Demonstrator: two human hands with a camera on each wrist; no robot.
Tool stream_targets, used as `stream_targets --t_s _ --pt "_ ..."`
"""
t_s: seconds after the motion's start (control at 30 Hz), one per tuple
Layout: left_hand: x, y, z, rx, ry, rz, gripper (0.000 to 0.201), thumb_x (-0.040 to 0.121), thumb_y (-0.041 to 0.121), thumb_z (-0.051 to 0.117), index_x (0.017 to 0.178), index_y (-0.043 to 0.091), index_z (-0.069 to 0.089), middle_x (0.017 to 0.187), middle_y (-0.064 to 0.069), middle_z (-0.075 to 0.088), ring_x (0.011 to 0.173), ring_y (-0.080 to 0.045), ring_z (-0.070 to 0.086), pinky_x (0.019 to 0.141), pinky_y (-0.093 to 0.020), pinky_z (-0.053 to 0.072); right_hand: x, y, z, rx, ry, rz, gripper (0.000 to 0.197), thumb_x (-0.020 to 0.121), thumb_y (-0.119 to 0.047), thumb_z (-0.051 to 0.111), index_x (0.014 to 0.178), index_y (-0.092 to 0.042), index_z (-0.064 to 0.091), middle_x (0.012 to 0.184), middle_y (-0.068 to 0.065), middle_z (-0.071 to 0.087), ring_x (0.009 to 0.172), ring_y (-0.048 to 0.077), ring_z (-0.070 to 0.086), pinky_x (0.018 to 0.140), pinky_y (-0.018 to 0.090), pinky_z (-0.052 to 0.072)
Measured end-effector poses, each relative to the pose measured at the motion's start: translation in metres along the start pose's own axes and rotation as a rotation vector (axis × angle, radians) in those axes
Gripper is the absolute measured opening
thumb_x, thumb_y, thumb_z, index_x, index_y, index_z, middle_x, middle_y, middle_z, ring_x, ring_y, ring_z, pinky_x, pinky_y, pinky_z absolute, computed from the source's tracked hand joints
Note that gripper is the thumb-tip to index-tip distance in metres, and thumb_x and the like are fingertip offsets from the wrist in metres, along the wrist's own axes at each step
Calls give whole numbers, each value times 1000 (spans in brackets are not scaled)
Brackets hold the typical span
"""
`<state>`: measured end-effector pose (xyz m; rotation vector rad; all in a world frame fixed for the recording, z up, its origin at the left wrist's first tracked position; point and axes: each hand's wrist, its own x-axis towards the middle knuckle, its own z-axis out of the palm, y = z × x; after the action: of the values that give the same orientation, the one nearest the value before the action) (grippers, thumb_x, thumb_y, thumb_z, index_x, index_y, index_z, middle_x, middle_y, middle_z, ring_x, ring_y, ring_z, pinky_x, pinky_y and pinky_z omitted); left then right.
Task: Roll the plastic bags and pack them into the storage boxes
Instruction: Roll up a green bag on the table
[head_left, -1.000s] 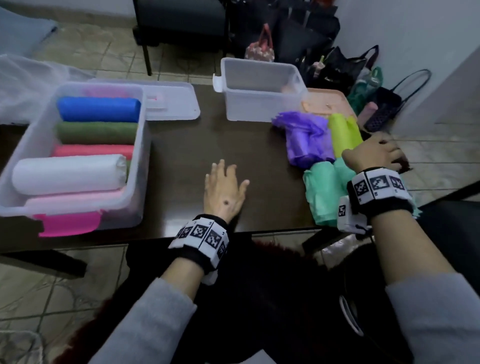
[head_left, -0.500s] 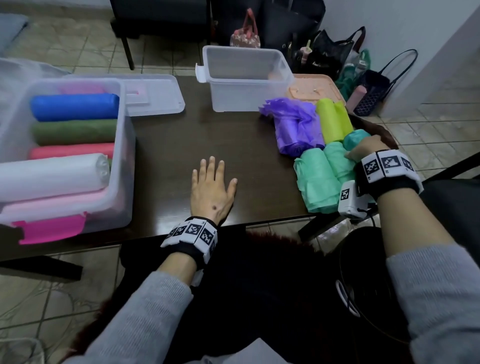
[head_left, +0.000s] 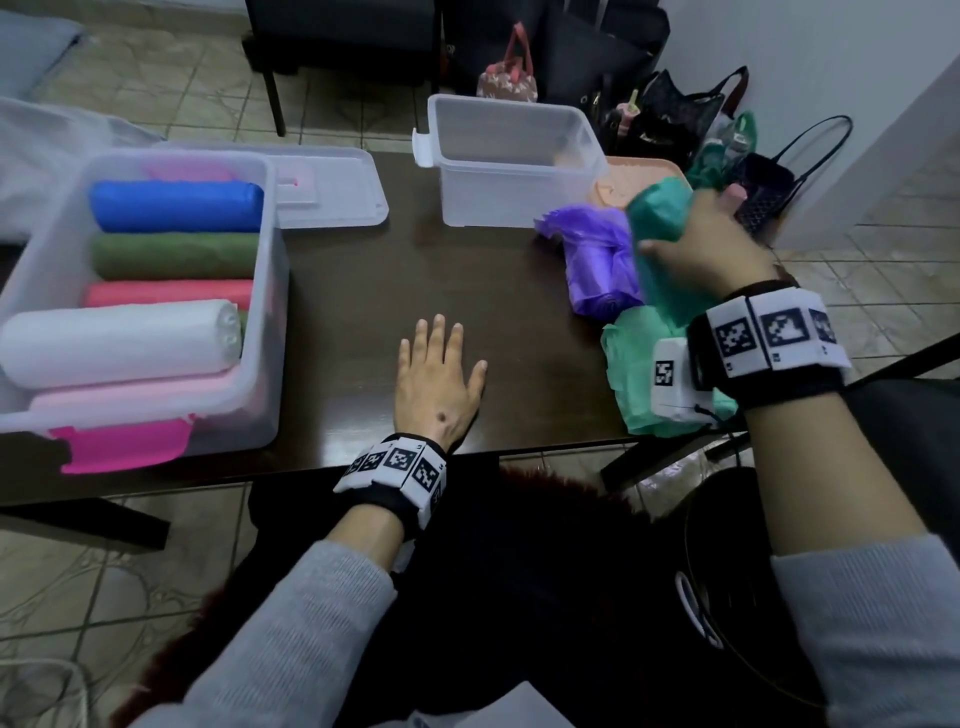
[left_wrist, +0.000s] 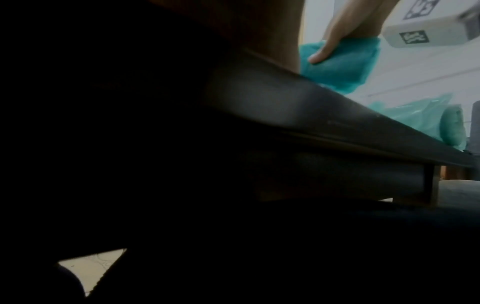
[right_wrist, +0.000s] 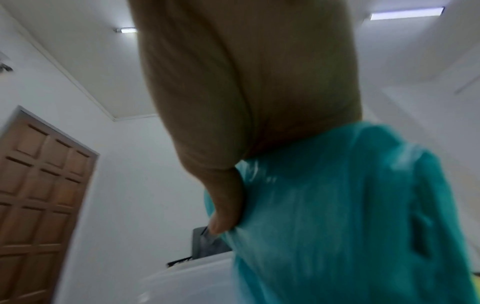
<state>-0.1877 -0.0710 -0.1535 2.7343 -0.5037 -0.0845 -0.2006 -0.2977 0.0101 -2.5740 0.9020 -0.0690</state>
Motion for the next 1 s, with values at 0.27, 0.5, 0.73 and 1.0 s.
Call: stream_targets --t_s 0.27,0.5,0.73,1.0 --pt "-2 1 0 -9 3 -9 61 100 45 23 150 12 13 159 -5 6 147 -19 -2 118 -35 -3 -24 -59 101 -276 -248 -283 67 88 -34 61 140 -9 26 137 21 40 127 38 39 102 47 36" --pt "-3 0 -1 -60 41 -36 67 98 46 29 150 6 12 159 -7 8 147 -19 1 117 -32 -2 -25 -53 132 -406 -254 -429 72 87 -35 62 144 -17 23 137 16 38 128 33 35 101 50 32" --pt "-3 -2 1 -100 73 -44 69 97 46 33 149 5 12 158 -9 10 146 -21 1 117 -31 -3 -12 -45 110 -29 117 -480 55 89 -46 54 132 -13 43 132 15 41 123 31 37 100 44 35" --pt "-3 -5 -1 -325 161 -3 63 97 38 42 147 7 22 157 -8 16 146 -20 7 118 -30 4 -5 -45 104 -145 -390 -162 63 100 -48 26 129 4 49 135 23 49 125 33 47 102 34 36"
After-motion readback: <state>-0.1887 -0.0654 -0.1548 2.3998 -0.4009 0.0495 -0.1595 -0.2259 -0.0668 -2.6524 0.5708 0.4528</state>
